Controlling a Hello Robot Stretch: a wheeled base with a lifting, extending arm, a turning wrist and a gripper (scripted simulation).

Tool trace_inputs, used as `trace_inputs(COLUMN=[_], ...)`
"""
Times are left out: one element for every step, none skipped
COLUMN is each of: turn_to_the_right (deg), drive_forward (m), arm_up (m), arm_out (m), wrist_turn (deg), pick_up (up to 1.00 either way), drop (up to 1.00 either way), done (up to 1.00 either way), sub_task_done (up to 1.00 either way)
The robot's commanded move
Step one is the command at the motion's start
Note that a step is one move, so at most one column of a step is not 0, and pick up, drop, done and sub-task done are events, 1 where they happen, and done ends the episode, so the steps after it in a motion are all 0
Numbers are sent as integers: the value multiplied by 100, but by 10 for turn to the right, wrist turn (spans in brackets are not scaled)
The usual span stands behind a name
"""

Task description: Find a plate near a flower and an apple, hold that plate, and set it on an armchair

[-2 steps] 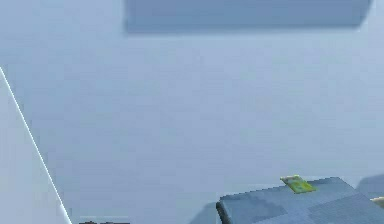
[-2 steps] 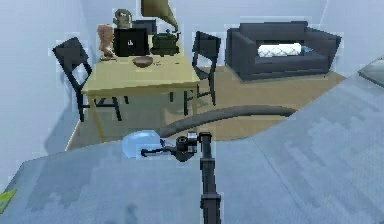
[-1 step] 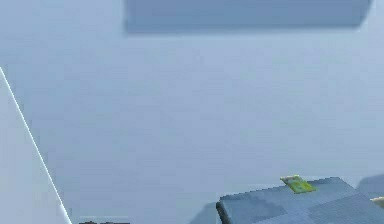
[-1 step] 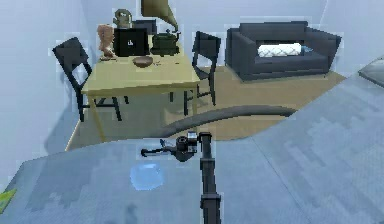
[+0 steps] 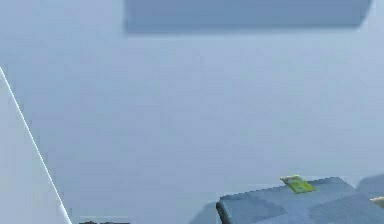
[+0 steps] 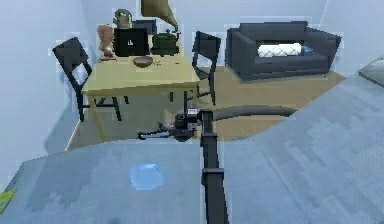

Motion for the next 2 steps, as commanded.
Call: trace_inputs(turn_to_the_right=[0,0], drive_forward=[0,0], arm_up=[0,0], arm_out=[-8,0], wrist_turn=[0,0], pick_up=[0,0], drop=[0,0], done=[0,100], sub_task_done=[0,0])
